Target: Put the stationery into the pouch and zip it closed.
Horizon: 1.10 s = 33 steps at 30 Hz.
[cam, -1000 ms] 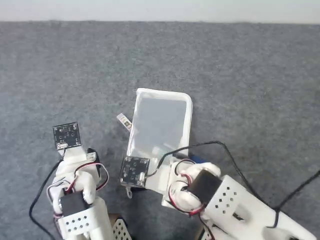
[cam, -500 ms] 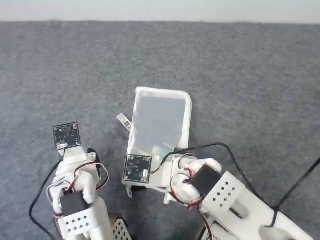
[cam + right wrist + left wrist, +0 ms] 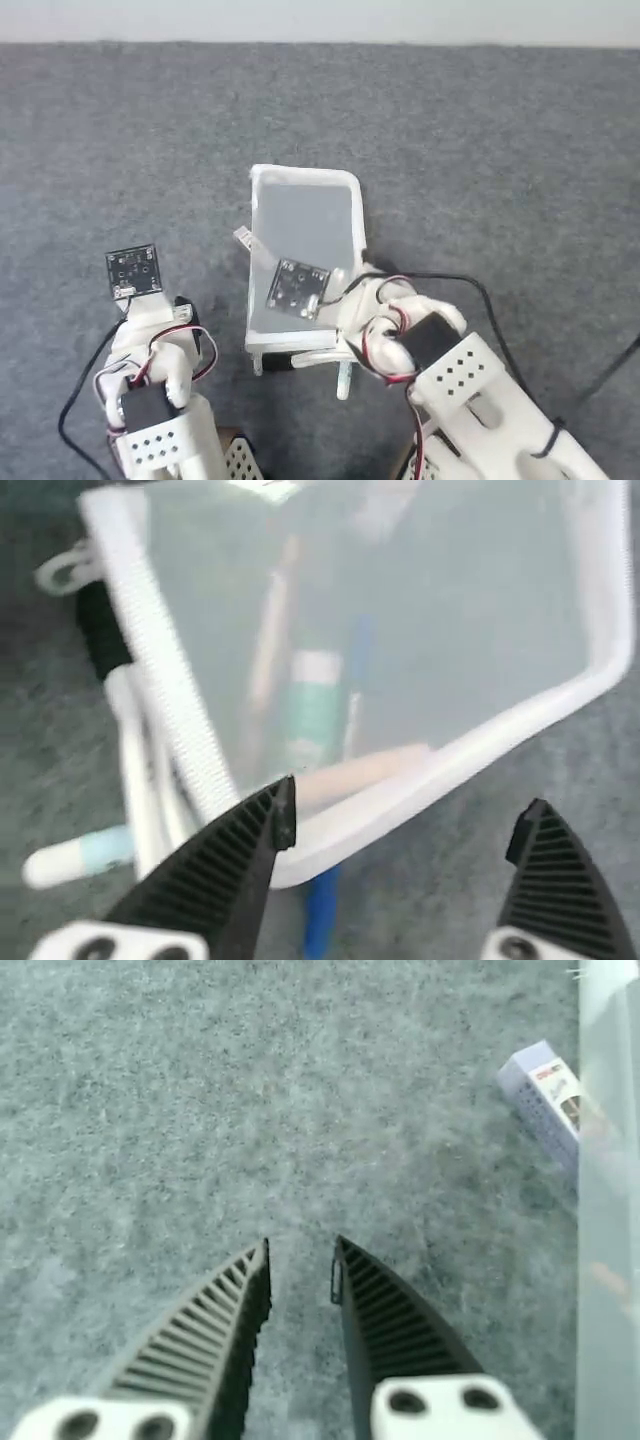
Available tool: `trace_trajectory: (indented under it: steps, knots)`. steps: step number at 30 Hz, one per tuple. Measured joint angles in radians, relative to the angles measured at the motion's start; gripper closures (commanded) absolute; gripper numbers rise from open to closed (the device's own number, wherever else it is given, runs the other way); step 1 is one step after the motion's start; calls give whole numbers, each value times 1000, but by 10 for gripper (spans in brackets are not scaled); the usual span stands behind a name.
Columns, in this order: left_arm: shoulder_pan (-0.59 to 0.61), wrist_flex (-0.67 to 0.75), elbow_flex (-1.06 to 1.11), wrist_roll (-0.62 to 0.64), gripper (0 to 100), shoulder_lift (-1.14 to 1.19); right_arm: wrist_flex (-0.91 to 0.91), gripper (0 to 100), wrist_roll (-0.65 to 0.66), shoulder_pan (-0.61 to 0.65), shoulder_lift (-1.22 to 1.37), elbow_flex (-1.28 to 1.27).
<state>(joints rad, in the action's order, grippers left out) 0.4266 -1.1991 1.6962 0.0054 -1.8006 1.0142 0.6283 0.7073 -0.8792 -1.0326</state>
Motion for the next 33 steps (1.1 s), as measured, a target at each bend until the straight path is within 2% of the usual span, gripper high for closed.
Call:
trace_trajectory:
  steps: [6, 12, 23, 33]
  knots:
    - [0, 0, 0, 0, 901, 0, -98, 672, 0, -52, 0, 0]
    - [0, 0, 0, 0, 901, 0, -71, 740, -41, -51, -31, 0]
    - [0, 0, 0, 0, 901, 0, 224, 731, -83, 221, -273, 0]
    - [0, 0, 0, 0, 901, 0, 318, 731, -83, 247, -158, 0]
